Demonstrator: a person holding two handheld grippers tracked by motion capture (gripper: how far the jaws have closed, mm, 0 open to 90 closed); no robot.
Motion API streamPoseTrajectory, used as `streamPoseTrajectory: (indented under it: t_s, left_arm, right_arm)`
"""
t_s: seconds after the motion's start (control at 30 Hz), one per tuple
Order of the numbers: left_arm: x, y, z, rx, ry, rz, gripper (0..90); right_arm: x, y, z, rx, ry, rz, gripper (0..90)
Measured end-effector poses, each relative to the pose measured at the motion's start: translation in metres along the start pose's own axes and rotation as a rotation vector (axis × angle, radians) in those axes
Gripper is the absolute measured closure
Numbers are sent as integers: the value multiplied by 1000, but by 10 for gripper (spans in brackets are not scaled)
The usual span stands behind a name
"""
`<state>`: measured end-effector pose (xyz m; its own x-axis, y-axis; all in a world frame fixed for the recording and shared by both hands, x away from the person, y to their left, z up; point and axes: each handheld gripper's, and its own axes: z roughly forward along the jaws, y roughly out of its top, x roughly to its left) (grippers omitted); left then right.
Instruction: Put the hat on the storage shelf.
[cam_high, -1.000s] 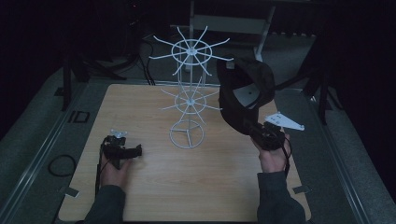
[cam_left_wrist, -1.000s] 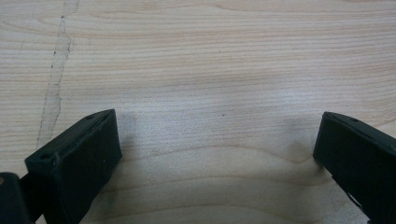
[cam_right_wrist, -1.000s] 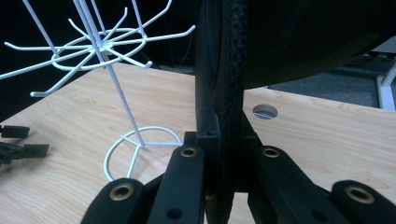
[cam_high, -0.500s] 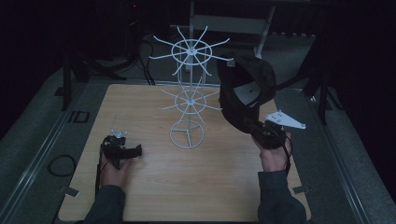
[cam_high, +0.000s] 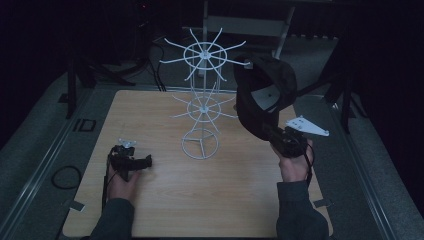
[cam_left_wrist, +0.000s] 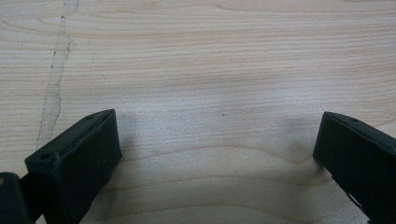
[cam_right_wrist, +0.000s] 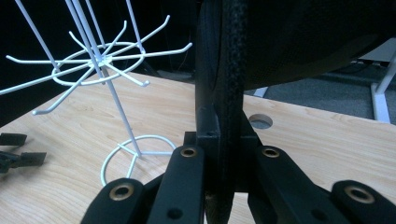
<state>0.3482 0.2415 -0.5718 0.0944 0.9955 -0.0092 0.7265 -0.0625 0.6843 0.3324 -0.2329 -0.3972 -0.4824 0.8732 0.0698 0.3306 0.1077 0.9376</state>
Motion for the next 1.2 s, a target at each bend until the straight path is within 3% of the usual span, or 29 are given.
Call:
streamPoseTrajectory:
  t_s: [1.2]
  left_arm:
    - [0, 0, 0, -1, 0, 0, 8]
  right_arm:
    - [1, 18, 1, -28, 1, -13, 864]
